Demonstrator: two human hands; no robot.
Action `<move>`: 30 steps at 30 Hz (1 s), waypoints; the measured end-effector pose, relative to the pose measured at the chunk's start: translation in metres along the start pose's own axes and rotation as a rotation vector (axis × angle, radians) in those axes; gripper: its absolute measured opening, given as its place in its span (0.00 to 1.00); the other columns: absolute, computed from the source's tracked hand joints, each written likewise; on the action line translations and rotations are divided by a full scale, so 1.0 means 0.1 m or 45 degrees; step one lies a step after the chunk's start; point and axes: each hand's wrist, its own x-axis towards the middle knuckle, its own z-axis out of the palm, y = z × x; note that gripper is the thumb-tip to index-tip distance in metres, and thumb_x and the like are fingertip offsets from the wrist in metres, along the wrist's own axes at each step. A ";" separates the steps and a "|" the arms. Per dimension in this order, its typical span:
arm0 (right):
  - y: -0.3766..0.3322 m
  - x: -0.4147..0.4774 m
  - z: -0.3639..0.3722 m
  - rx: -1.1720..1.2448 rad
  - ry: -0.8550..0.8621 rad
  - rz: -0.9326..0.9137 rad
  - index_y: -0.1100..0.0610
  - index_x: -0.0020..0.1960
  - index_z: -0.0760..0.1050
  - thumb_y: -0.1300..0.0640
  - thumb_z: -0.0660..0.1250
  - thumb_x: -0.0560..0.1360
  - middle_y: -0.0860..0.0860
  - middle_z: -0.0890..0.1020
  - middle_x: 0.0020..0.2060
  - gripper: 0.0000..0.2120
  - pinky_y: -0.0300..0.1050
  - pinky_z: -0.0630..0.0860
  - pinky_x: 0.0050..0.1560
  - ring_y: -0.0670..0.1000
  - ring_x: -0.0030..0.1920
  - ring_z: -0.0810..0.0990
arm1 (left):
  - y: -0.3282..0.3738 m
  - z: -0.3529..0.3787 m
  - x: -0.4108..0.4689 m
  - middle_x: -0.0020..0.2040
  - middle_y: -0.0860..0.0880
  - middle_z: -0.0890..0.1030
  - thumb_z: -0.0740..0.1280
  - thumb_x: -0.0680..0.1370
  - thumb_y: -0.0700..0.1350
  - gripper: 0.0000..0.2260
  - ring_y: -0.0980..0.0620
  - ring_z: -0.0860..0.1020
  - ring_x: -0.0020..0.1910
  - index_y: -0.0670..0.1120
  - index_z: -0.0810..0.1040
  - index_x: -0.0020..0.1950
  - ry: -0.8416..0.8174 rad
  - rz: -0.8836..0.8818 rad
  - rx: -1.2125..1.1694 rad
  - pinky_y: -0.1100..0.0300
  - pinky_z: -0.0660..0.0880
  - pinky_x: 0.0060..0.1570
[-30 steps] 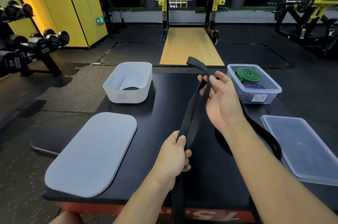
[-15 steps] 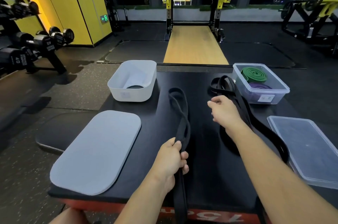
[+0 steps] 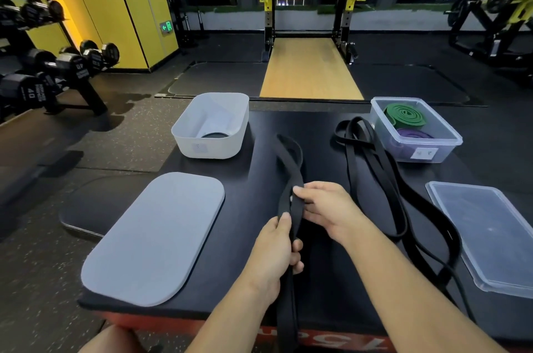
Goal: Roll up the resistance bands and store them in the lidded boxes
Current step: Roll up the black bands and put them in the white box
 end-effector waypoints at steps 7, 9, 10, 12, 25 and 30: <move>-0.01 -0.06 0.11 0.330 0.025 -0.033 0.55 0.53 0.83 0.62 0.76 0.76 0.54 0.88 0.50 0.07 0.45 0.82 0.52 0.52 0.52 0.86 | -0.01 -0.07 0.02 0.33 0.52 0.72 0.65 0.85 0.51 0.14 0.55 0.66 0.28 0.49 0.73 0.70 -0.086 -0.006 -0.037 0.61 0.73 0.33; -0.03 -0.04 0.13 0.292 0.072 -0.090 0.54 0.54 0.82 0.61 0.77 0.75 0.53 0.87 0.52 0.10 0.51 0.82 0.59 0.53 0.57 0.85 | -0.03 -0.05 0.02 0.34 0.52 0.72 0.64 0.86 0.51 0.15 0.56 0.67 0.29 0.47 0.73 0.70 -0.046 0.019 -0.008 0.62 0.74 0.33; -0.04 -0.04 0.14 0.264 0.065 -0.101 0.54 0.54 0.82 0.60 0.77 0.75 0.53 0.88 0.52 0.10 0.53 0.82 0.60 0.54 0.57 0.85 | -0.03 -0.04 0.01 0.34 0.52 0.72 0.63 0.86 0.52 0.13 0.56 0.67 0.29 0.47 0.74 0.67 -0.048 0.034 0.016 0.62 0.74 0.33; -0.04 -0.05 0.17 0.248 0.027 -0.084 0.57 0.55 0.83 0.60 0.76 0.76 0.53 0.88 0.49 0.08 0.53 0.82 0.60 0.55 0.55 0.86 | -0.02 -0.03 -0.02 0.34 0.52 0.72 0.62 0.87 0.51 0.10 0.55 0.67 0.29 0.47 0.76 0.61 -0.086 0.053 0.043 0.61 0.73 0.33; -0.18 -0.11 0.27 0.502 0.148 0.098 0.56 0.56 0.84 0.59 0.68 0.82 0.52 0.85 0.48 0.07 0.46 0.79 0.39 0.52 0.46 0.83 | 0.09 0.00 -0.18 0.35 0.49 0.73 0.62 0.87 0.49 0.08 0.53 0.74 0.33 0.46 0.77 0.53 -0.237 -0.037 -0.103 0.58 0.78 0.38; -0.13 -0.07 0.26 0.600 0.256 -0.052 0.58 0.60 0.82 0.65 0.66 0.82 0.56 0.85 0.51 0.10 0.40 0.81 0.35 0.50 0.41 0.86 | 0.10 0.00 -0.27 0.33 0.49 0.70 0.60 0.87 0.49 0.09 0.53 0.67 0.30 0.45 0.71 0.51 -0.301 0.052 0.029 0.61 0.66 0.32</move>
